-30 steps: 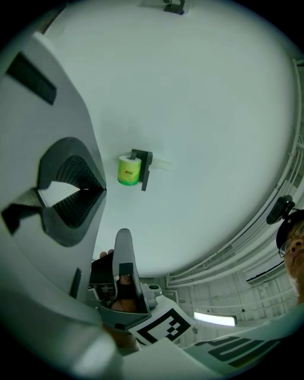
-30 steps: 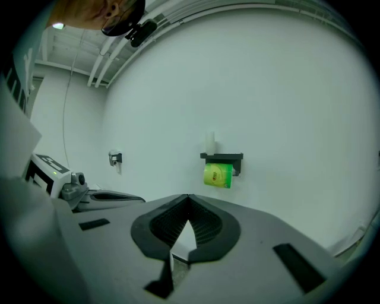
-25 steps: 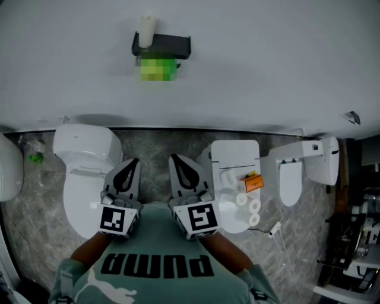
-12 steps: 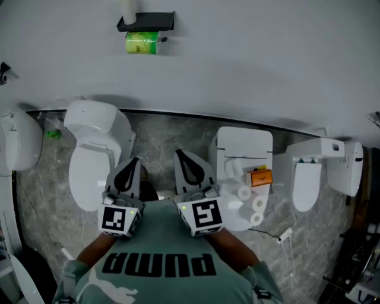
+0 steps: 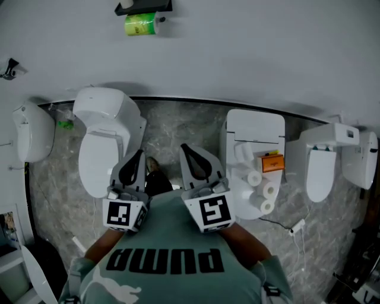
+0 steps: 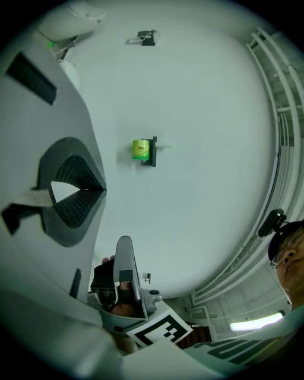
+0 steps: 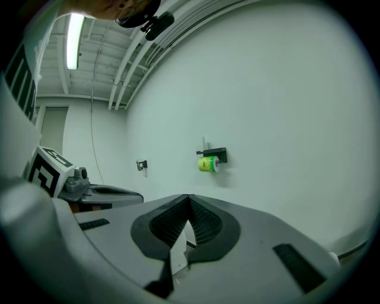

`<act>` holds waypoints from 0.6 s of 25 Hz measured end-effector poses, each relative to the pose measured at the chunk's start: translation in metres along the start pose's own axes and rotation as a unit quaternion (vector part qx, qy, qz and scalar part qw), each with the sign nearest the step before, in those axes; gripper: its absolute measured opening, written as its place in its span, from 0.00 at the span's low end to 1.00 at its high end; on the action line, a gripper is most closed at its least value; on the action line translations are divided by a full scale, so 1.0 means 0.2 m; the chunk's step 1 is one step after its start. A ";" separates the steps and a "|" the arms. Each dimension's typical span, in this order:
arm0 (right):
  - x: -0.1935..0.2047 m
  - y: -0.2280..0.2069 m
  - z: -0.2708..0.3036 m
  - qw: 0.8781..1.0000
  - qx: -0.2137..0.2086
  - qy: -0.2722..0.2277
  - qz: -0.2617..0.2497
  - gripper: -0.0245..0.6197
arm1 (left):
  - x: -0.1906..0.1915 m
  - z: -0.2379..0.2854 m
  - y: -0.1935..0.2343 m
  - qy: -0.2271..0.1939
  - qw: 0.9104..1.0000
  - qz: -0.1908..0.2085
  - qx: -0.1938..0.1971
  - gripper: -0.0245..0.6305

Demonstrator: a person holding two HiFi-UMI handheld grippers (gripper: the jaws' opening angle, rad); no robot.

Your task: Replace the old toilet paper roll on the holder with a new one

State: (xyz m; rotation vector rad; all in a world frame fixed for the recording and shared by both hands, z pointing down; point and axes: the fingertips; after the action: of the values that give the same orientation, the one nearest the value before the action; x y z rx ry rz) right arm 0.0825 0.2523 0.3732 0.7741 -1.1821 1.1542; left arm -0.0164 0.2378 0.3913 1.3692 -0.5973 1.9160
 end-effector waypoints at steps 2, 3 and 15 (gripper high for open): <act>0.00 -0.01 -0.02 1.000 0.002 0.000 0.003 0.05 | -0.01 -0.01 0.01 -0.002 1.000 0.000 -0.007 0.04; 0.00 -0.02 -0.02 1.000 0.004 0.000 0.004 0.05 | -0.01 -0.01 0.01 -0.002 1.000 0.000 -0.008 0.04; -0.02 -0.03 -0.03 1.000 0.002 0.002 -0.007 0.05 | -0.03 0.04 0.01 -0.005 1.000 0.001 0.000 0.04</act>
State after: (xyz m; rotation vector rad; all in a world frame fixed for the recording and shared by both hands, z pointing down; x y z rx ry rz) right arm 0.0895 0.2561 0.3680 0.7811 -1.1704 1.1471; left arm -0.0118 0.2303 0.3890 1.3800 -0.6026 1.9119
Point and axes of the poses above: the fingertips, and each gripper's own axes: z forward along the fingers, y to its left, x out of its underside, and after that the axes turned 5 degrees about y, right-handed
